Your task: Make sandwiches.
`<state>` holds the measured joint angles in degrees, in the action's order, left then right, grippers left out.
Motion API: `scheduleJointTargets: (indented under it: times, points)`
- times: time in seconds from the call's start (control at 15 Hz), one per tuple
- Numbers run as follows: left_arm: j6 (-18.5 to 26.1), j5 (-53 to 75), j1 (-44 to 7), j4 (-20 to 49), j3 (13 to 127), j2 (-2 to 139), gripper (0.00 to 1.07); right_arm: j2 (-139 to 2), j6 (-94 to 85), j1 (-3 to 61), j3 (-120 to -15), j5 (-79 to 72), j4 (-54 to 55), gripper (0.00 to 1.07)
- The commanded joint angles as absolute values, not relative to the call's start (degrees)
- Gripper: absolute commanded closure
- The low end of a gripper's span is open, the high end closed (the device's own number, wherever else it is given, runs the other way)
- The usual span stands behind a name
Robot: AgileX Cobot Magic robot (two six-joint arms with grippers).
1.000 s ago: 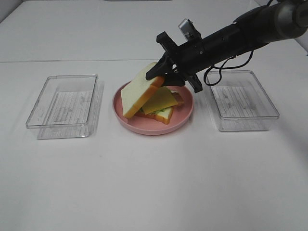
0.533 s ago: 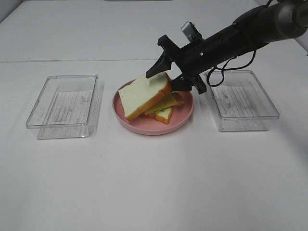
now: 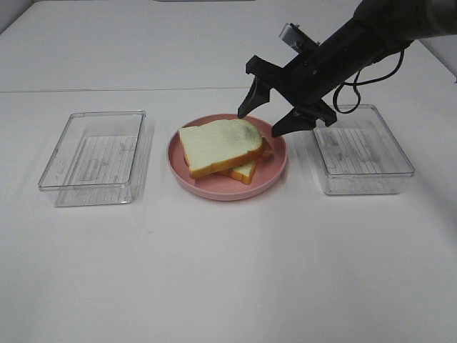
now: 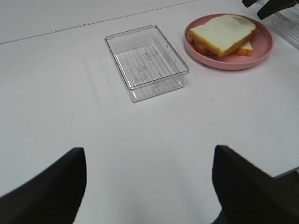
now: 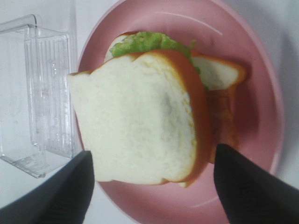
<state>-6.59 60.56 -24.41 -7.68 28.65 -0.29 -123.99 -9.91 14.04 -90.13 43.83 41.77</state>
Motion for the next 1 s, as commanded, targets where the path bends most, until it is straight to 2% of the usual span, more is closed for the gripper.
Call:
scheduleJointTargets:
  times: [0.07,0.27,0.8,0.93,1.0]
  points:
    - [-6.47,59.99,-24.58,-7.91,28.53,-1.43,0.35,-120.84,-6.70,14.21,-90.30,44.12,34.61,0.38]
    - [-6.47,59.99,-24.58,-7.91,28.53,-1.43,0.35,-115.62,-4.98,14.21,-90.30,48.24,26.59,0.38]
    - [-6.47,59.99,-24.58,-7.91,28.53,-1.43,0.35,-99.01,1.03,14.21,-89.95,70.65,5.33,0.38]
    - [-6.47,59.99,-24.58,-7.91,28.53,-1.43,0.35,-93.62,1.83,14.21,-87.03,72.08,3.78,0.38]
    - [-6.47,59.99,-24.58,-7.91,28.53,-1.43,0.35,-87.55,2.23,14.21,-81.25,72.08,3.72,0.38]
